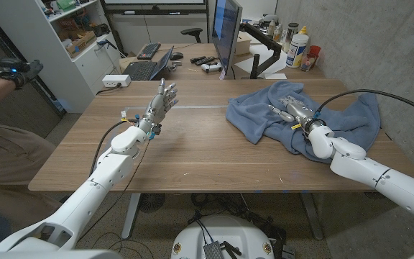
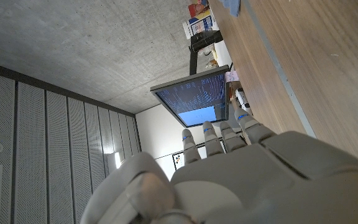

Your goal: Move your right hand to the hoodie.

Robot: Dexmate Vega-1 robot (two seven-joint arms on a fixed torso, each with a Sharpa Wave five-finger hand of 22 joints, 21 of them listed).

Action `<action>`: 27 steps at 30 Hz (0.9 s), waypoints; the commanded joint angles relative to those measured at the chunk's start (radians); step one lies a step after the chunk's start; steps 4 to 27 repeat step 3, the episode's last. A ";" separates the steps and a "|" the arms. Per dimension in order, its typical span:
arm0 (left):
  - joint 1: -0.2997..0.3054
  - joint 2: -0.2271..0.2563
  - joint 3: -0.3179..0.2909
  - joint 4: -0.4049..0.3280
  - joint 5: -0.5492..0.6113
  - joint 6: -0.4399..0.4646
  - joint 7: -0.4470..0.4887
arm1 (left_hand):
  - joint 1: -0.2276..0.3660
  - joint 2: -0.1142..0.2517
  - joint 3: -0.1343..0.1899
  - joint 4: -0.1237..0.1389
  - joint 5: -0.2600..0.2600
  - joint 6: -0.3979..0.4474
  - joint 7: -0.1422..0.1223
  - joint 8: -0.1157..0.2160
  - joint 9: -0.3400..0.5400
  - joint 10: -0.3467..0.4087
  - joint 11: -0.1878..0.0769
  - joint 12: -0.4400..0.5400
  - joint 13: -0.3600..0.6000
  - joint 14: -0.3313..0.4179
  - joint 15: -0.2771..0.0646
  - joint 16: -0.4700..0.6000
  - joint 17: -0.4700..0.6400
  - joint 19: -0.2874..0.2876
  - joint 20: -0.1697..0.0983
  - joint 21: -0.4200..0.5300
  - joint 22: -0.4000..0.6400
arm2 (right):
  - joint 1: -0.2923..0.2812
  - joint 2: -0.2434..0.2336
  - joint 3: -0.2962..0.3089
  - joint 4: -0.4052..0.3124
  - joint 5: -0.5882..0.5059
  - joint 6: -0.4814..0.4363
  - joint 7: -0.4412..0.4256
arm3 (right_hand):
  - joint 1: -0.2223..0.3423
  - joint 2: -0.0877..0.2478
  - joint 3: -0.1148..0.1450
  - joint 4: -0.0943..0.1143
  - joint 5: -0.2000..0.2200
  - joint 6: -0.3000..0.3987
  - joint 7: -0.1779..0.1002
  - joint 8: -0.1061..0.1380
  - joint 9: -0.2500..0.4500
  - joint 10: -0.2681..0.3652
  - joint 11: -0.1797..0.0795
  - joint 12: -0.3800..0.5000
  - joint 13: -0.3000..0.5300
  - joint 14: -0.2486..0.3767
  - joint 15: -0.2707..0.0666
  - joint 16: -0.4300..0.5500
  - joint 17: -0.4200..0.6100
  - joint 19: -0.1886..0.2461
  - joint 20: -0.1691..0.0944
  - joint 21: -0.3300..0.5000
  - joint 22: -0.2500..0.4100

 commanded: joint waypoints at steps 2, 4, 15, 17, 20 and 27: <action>-0.013 -0.009 0.001 0.020 0.003 -0.011 -0.010 | 0.009 0.002 0.002 0.004 -0.004 0.003 0.002 0.000 0.002 0.003 0.008 0.005 0.003 -0.010 -0.019 0.002 0.003 -0.003 -0.002 0.004 0.005 | 0.009 0.003 -0.006 0.005 -0.004 -0.004 0.008 | -0.008 -0.004 -0.007 0.004 0.003 0.006 -0.005 0.003 0.004 0.005 0.000 0.001 0.002 -0.006 -0.002 0.006 0.004 0.002 -0.001 -0.003 0.003; -0.014 -0.009 0.001 0.022 0.003 -0.011 -0.011 | 0.009 0.002 0.002 0.004 -0.004 0.003 0.002 0.000 0.002 0.002 0.008 0.005 0.003 -0.011 -0.019 0.002 0.003 -0.004 -0.001 0.004 0.005 | 0.009 0.002 -0.005 0.006 -0.002 -0.001 0.009 | -0.008 -0.004 -0.007 0.004 0.003 0.006 -0.006 0.003 0.004 0.005 0.000 0.001 0.002 -0.007 -0.002 0.006 0.004 0.002 -0.001 -0.004 0.003; -0.014 -0.009 0.001 0.022 0.003 -0.011 -0.011 | 0.009 0.002 0.002 0.004 -0.004 0.003 0.002 0.000 0.002 0.002 0.008 0.005 0.003 -0.011 -0.019 0.002 0.003 -0.004 -0.001 0.004 0.005 | 0.009 0.002 -0.005 0.006 -0.002 -0.001 0.009 | -0.008 -0.004 -0.007 0.004 0.003 0.006 -0.006 0.003 0.004 0.005 0.000 0.001 0.002 -0.007 -0.002 0.006 0.004 0.002 -0.001 -0.004 0.003; -0.014 -0.009 0.001 0.022 0.003 -0.011 -0.011 | 0.009 0.002 0.002 0.004 -0.004 0.003 0.002 0.000 0.002 0.002 0.008 0.005 0.003 -0.011 -0.019 0.002 0.003 -0.004 -0.001 0.004 0.005 | 0.009 0.002 -0.005 0.006 -0.002 -0.001 0.009 | -0.008 -0.004 -0.007 0.004 0.003 0.006 -0.006 0.003 0.004 0.005 0.000 0.001 0.002 -0.007 -0.002 0.006 0.004 0.002 -0.001 -0.004 0.003; -0.014 -0.009 0.001 0.022 0.003 -0.011 -0.011 | 0.009 0.002 0.002 0.004 -0.004 0.003 0.002 0.000 0.002 0.002 0.008 0.005 0.003 -0.011 -0.019 0.002 0.003 -0.004 -0.001 0.004 0.005 | 0.009 0.002 -0.005 0.006 -0.002 -0.001 0.009 | -0.008 -0.004 -0.007 0.004 0.003 0.006 -0.006 0.003 0.004 0.005 0.000 0.001 0.002 -0.007 -0.002 0.006 0.004 0.002 -0.001 -0.004 0.003; -0.014 -0.009 0.001 0.022 0.003 -0.011 -0.011 | 0.009 0.002 0.002 0.004 -0.004 0.003 0.002 0.000 0.002 0.002 0.008 0.005 0.003 -0.011 -0.019 0.002 0.003 -0.004 -0.001 0.004 0.005 | 0.009 0.002 -0.005 0.006 -0.002 -0.001 0.009 | -0.008 -0.004 -0.007 0.004 0.003 0.006 -0.006 0.003 0.004 0.005 0.000 0.001 0.002 -0.007 -0.002 0.006 0.004 0.002 -0.001 -0.004 0.003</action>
